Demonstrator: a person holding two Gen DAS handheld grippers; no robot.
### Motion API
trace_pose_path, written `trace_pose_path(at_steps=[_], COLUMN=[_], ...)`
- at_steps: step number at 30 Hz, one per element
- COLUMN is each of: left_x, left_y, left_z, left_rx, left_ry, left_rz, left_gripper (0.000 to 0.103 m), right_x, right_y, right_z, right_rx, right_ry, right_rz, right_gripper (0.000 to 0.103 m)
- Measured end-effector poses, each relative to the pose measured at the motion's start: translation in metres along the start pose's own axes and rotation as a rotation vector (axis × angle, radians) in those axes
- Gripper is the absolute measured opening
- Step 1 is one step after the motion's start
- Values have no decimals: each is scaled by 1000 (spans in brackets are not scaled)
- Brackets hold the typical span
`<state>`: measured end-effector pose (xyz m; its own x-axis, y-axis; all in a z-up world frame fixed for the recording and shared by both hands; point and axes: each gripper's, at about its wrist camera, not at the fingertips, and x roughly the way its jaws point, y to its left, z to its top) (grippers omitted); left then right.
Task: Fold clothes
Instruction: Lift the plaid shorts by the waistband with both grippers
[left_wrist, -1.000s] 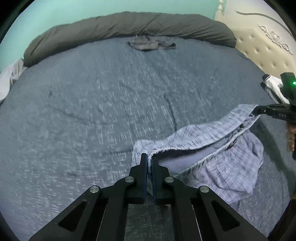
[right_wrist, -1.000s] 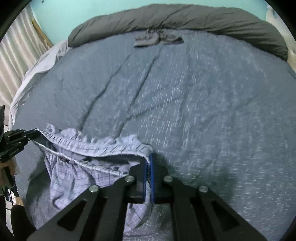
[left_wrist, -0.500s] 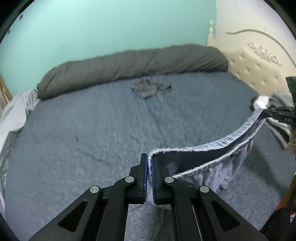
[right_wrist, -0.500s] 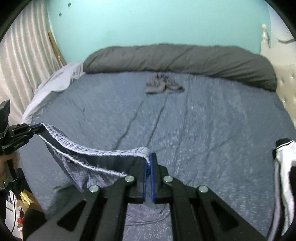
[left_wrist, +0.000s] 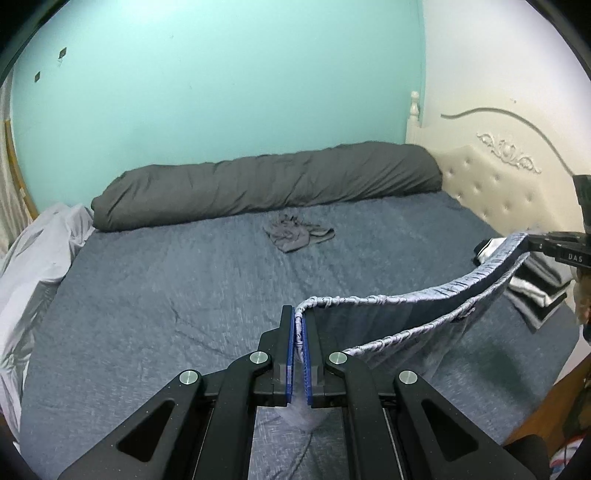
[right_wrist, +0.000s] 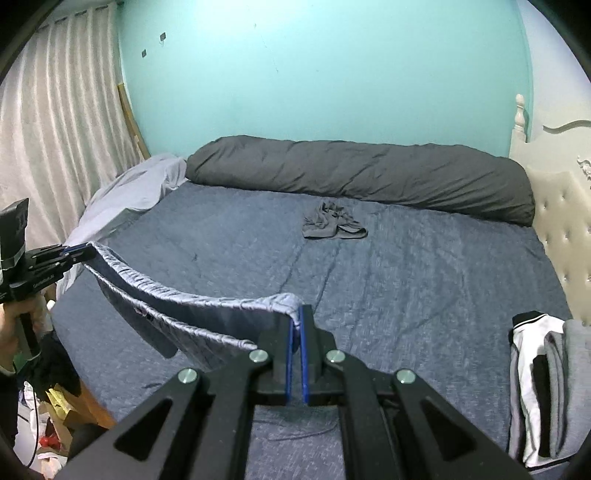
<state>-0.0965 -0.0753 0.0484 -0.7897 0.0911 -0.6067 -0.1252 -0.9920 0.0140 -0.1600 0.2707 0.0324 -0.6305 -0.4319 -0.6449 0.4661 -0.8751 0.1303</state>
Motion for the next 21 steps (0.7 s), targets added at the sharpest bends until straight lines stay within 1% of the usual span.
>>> trace_pose_path(at_steps=[4,8,12,15,17,21], left_x=[-14,-19,-17,-20,-19,-7], left_y=[-4,-10,-13,-14,-17,-19], left_z=[-3,-14,-29,-41,-49,-62], left_rx=[-4,-4,-6,-27,-24,-23], left_ry=[-8,9,32,33,38,64], left_rz=[-5,-9,-17,-32,-37,-40], left_gripper=[4,4,4,4,4,4], right_x=[-11,-16,-16,-15,-12,-1], right_y=[7,11,15,17,18,13], right_z=[-3,-11,-24,-37,-45,-55], right_rx=[-5,1,1,6,7,22], right_ry=[10,31,57,73,88,116], right_rz=[11,22,32,48,54,56], right_gripper=[3,3,3,3,3,3])
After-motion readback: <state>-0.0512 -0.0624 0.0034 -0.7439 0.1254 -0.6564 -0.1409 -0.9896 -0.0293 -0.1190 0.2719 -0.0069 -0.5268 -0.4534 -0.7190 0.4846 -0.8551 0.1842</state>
